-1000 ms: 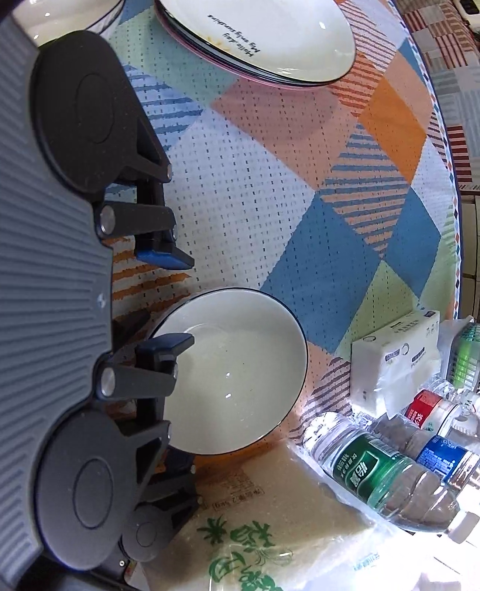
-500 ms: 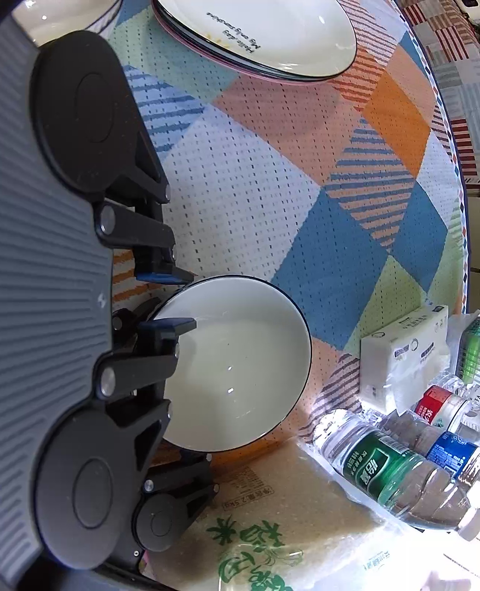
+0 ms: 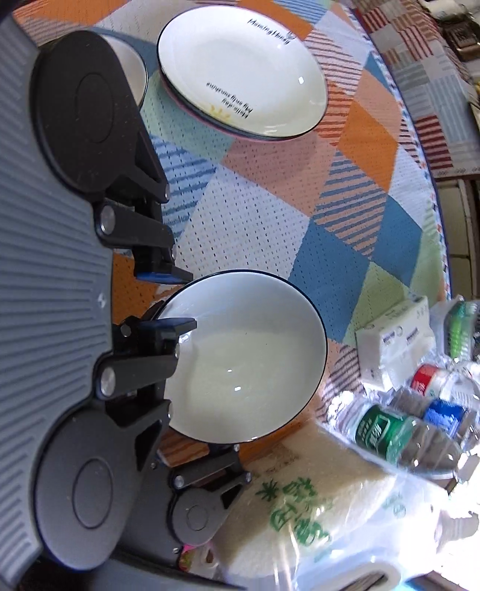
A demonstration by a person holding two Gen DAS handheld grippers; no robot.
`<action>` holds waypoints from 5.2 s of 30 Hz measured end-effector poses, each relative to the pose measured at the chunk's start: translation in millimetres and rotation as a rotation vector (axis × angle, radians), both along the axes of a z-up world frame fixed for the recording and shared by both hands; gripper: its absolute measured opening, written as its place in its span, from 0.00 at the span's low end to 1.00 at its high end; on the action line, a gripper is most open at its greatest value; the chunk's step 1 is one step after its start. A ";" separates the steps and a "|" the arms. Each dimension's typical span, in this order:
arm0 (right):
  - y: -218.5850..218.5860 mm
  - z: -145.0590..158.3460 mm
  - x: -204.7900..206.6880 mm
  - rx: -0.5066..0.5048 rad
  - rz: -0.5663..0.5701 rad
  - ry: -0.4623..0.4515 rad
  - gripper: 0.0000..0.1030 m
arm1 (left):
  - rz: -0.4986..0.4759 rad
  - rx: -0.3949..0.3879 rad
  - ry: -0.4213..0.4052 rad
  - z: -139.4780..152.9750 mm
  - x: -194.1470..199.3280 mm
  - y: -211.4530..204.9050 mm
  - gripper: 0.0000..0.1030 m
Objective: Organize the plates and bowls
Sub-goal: 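Lift that bowl with both tools, lower it into another bowl, release, then close both tools on the rim of the two-bowl stack, then carry the bowl stack with both tools and lower it onto the plate stack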
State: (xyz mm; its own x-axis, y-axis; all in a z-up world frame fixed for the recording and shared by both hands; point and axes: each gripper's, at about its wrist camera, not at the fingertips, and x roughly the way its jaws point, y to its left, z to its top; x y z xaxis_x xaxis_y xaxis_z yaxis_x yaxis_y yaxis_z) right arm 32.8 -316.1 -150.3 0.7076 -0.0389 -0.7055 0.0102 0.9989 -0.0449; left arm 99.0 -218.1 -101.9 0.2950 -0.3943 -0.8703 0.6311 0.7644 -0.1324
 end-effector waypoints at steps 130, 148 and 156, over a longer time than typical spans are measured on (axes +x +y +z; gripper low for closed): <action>163.8 -51.8 17.9 0.167 0.388 0.013 0.92 | 0.353 -0.252 0.170 -69.7 20.6 236.1 0.58; 163.8 -57.9 19.8 0.230 0.381 -0.027 0.98 | 0.356 -0.181 0.163 -66.4 15.2 233.0 0.41; 160.9 -35.3 7.6 0.214 0.378 -0.089 0.98 | 0.300 -0.155 0.091 -29.3 -1.2 224.2 0.41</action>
State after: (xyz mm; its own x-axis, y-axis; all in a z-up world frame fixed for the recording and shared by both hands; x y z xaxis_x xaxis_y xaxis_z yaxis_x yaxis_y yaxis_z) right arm 40.3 -155.2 -185.6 0.7022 0.3745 -0.6055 -0.3629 0.9200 0.1482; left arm 97.8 6.1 -131.1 0.3414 -0.4312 -0.8351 0.3619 0.8803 -0.3066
